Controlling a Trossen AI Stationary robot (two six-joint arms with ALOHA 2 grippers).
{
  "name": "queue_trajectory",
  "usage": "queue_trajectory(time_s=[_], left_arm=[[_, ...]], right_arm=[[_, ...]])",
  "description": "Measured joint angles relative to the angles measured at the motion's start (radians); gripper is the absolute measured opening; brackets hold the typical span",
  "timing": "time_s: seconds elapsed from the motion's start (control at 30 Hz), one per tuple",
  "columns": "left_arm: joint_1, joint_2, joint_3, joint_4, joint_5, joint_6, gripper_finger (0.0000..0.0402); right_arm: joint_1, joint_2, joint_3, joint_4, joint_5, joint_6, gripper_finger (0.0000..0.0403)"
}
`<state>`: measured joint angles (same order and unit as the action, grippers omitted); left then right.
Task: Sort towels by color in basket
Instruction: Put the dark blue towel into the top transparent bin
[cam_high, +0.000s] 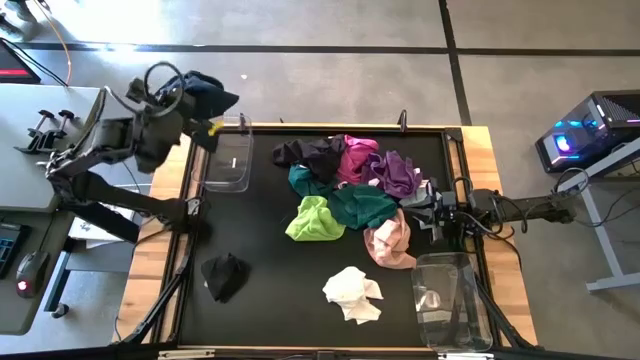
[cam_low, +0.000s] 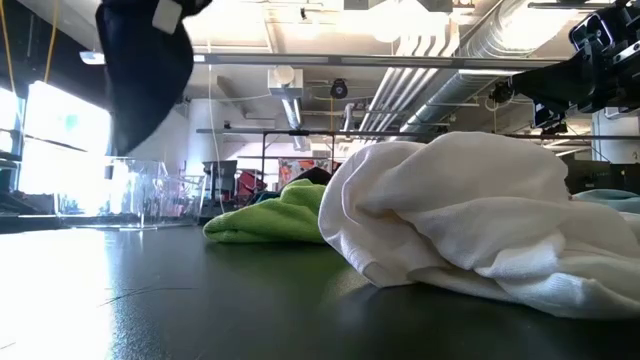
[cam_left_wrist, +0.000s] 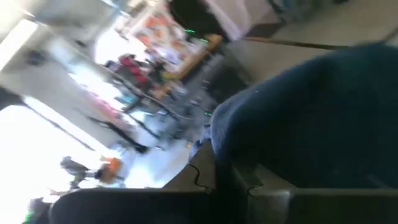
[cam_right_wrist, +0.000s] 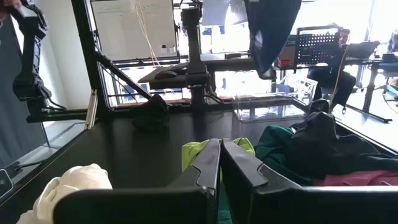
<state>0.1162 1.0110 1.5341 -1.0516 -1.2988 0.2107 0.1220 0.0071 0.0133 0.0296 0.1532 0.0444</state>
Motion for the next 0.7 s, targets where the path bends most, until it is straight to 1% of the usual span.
queue_trajectory(time_s=[0.07,0.13,0.27,0.37,0.53,0.7], left_arm=[[0.07,-0.001,0.0,0.0,0.098,0.0,0.0],[0.129,0.005,-0.001,-0.001,0.168,0.001,0.0],[0.227,0.018,-0.002,-0.01,0.291,-0.002,0.0],[0.283,0.035,-0.009,-0.049,0.359,-0.04,0.0],[0.356,0.053,-0.101,-0.133,0.45,-0.085,0.0],[0.377,0.059,-0.207,-0.211,0.562,-0.132,0.0]], right_arm=[[0.0,0.0,0.0,0.0,0.0,0.0,0.0009],[0.0,0.0,0.0,0.0,0.0,0.0,0.0009],[0.0,0.0,0.0,0.0,0.0,0.0,0.0009],[0.0,0.0,0.0,0.0,0.0,0.0,0.0009],[0.0,0.0,0.0,0.0,0.0,0.0,0.0009],[0.0,0.0,0.0,0.0,0.0,0.0,0.0009]])
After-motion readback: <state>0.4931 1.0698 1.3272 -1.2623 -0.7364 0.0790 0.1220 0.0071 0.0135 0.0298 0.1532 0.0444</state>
